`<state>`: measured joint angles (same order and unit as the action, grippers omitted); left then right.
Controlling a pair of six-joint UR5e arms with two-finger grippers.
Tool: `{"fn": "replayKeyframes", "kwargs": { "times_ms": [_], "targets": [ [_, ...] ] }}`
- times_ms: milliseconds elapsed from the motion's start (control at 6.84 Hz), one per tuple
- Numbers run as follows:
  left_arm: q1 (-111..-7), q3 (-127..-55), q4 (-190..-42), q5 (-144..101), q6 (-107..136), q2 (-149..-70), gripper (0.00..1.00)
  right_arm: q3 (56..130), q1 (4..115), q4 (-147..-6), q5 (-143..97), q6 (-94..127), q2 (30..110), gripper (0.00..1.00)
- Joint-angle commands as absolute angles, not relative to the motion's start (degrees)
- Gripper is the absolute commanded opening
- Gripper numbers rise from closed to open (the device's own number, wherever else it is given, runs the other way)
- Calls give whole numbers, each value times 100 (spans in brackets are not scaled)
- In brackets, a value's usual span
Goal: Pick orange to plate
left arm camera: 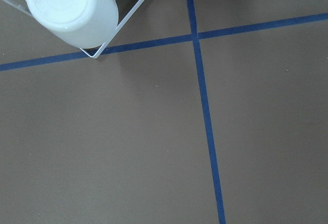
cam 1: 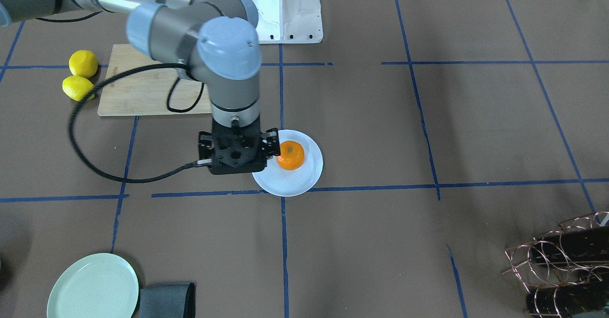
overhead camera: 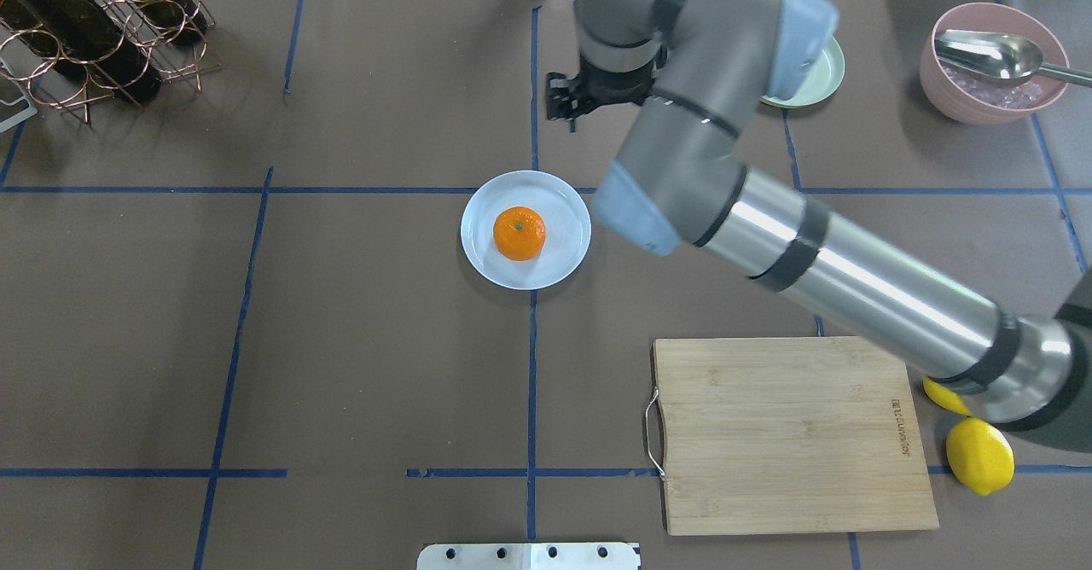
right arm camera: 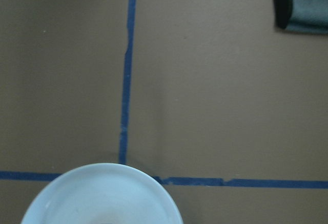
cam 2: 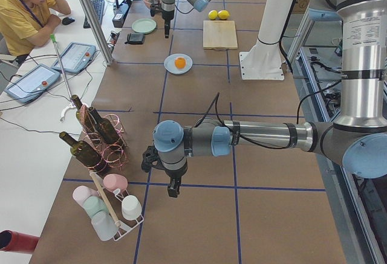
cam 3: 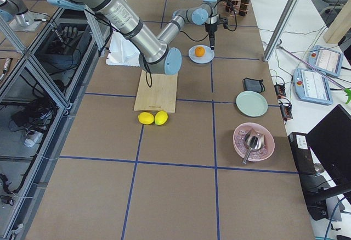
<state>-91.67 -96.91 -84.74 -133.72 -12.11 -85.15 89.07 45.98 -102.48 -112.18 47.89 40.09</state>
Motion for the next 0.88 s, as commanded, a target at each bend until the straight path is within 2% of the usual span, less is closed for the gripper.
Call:
{"fn": "replayKeyframes", "kwargs": {
  "times_ms": [0, 292, 438, 731],
  "targets": [
    [-9167, -9721, -8464, -13455, -1169, -8517, 100, 10123, 5804, -10968, -12064, 2455, 5145, 100],
    [-9167, -9677, -8464, -14026, -1160, -8499, 100, 10353, 6694, -10943, -12480, 788, 6191, 100],
    [-9167, -9746, -8464, -14027, -1195, -8482, 100, 10615, 6828, -10751, -12420, 774, 7075, 100],
    [-9176, -9764, -8473, -14019, -1239, -8473, 100, 10617, 7459, -10040, -12419, 721, 8388, 100]
  ]
}}
